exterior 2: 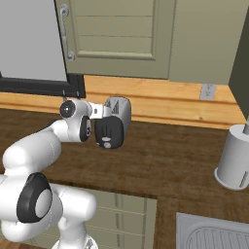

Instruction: Start the toaster. Once the lever pops up, take the bread to the plate on the dining counter.

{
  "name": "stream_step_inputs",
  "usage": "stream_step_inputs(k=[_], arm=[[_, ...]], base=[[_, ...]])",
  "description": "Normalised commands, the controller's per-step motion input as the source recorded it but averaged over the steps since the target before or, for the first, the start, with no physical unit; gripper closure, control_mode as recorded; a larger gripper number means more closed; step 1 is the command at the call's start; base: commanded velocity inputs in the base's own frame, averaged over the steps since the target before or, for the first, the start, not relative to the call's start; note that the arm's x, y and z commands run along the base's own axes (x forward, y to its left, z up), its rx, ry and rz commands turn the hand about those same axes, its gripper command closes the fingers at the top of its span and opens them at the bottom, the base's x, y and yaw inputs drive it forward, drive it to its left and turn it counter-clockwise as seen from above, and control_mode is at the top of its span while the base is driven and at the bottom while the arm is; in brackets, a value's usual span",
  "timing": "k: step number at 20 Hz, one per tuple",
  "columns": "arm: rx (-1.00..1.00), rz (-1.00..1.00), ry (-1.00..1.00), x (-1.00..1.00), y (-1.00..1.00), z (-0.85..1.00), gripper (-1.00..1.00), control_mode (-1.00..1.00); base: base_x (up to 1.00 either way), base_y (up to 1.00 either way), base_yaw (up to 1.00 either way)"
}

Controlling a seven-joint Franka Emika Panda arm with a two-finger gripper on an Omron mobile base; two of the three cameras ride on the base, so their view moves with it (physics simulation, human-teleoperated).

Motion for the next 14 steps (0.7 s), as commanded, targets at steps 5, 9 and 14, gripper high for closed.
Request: stream_step_inputs(k=[5,9,14], arm=[[0.00,0.00,0.00,0.00,0.00,0.00,-1.00,-1.00],[0.00,0.00,0.00,0.00,0.00,0.00,-1.00,-1.00],[0.00,0.00,0.00,0.00,0.00,0.00,-1.00,-1.00]], base=[[0.00,0.00,0.00],[0.00,0.00,0.00],[0.00,0.00,0.00]])
